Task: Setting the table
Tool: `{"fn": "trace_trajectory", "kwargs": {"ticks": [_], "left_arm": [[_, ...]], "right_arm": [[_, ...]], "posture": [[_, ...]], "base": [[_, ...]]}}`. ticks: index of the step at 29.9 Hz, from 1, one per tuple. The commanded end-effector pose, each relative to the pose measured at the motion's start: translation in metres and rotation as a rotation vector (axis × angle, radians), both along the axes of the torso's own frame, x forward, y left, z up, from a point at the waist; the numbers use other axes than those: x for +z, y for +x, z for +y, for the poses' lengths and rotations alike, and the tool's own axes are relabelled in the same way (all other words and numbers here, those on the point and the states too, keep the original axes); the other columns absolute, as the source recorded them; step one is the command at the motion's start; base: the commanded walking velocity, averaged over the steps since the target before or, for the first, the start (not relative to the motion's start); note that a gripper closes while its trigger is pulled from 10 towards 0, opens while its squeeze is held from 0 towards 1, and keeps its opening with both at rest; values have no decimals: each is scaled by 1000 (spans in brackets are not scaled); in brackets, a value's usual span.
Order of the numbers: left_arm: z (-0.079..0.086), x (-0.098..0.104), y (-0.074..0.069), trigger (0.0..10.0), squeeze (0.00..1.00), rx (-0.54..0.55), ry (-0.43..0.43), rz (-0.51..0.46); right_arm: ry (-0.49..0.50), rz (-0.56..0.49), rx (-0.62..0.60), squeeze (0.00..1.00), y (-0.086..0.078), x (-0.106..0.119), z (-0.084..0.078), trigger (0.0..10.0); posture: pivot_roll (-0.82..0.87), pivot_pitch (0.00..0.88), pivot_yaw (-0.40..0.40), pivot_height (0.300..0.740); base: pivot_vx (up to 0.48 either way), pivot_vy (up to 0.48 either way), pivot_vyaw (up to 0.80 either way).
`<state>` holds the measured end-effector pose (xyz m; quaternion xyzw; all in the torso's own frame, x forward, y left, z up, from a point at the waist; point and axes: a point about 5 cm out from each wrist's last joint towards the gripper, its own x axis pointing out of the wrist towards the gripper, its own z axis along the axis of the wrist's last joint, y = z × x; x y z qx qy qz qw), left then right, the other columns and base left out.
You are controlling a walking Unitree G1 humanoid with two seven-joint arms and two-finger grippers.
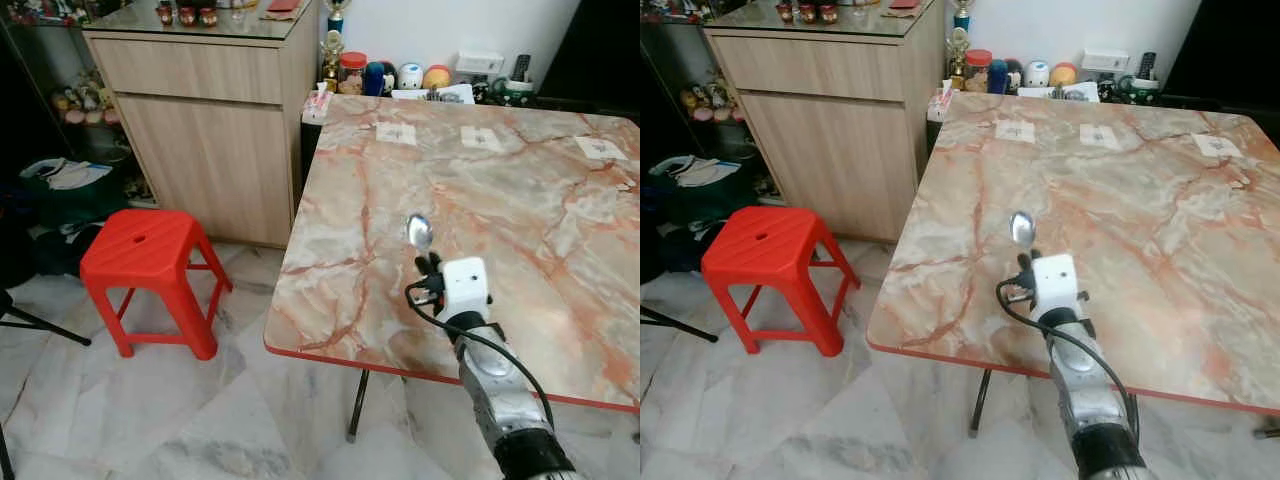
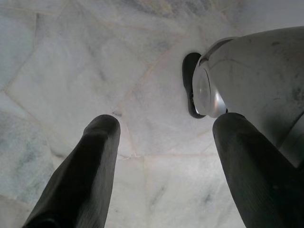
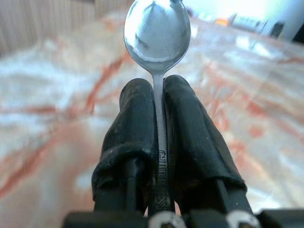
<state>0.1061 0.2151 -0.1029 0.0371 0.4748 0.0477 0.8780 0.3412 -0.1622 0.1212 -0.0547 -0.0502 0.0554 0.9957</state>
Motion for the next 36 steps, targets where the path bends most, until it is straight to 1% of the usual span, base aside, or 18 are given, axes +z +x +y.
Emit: {"fn": "trace_trajectory", "kwargs": {"ticks": [1, 3, 5, 7, 9, 10, 12, 14, 18, 19, 21, 31, 36], "left_arm": [[-2, -3, -10, 10000, 0, -8, -4, 40], [-2, -3, -10, 10000, 0, -16, -1, 39], [-1, -3, -9, 10000, 0, -25, 5, 37], [-1, -3, -8, 10000, 0, -25, 8, 36], [-1, -3, -8, 10000, 0, -25, 8, 37], [-1, -3, -8, 10000, 0, -26, 10, 38], [0, -3, -7, 10000, 0, -26, 13, 39], [0, -3, -7, 10000, 0, -26, 16, 39], [1, -2, -7, 10000, 0, -27, 23, 38], [1, -2, -6, 10000, 0, -26, 24, 37], [1, -2, -6, 10000, 0, -24, 24, 36], [1, -3, -7, 10000, 0, -22, 24, 43], [1, -3, -8, 10000, 0, -28, 29, 45]], "right_arm": [[47, -39, -30, 0, -3, 5, -2, 10000], [67, -56, -42, 0, -5, 6, 1, 10000], [79, -77, -47, 0, -9, 9, 9, 10000], [70, -72, -56, 0, -12, 9, 14, 10000], [68, -70, -58, 0, -12, 9, 15, 10000], [47, -71, -55, 0, -13, 10, 16, 10000], [34, -74, -54, 0, -13, 11, 16, 10000], [62, -87, -71, 0, -13, 14, 12, 10000], [48, -102, -77, 0, -13, 18, 10, 10000], [59, -120, -90, 0, -13, 21, 8, 10000], [49, -124, -98, 0, -14, 23, 8, 10000], [52, -130, -81, 0, -12, 26, 16, 10000], [50, -137, -97, 0, -11, 28, 13, 10000]], "posture": [[60, 59, -40, 740], [57, 65, -43, 740], [57, 78, -43, 740], [57, 88, -41, 740], [57, 88, -41, 740], [52, 93, -38, 740], [51, 95, -37, 740], [48, 97, -37, 740], [44, 99, -37, 740], [44, 99, -37, 740], [45, 100, -38, 740], [52, 90, -38, 740], [53, 84, -37, 740]], "base": [[0, 0, 0], [0, 0, 0], [0, 0, 0], [0, -178, 0], [0, -382, 0], [0, -390, 0], [0, -394, -494], [0, -405, -800], [0, -419, -800], [0, -428, 0], [0, -428, 0], [0, -426, 0], [0, -428, 0]]}}
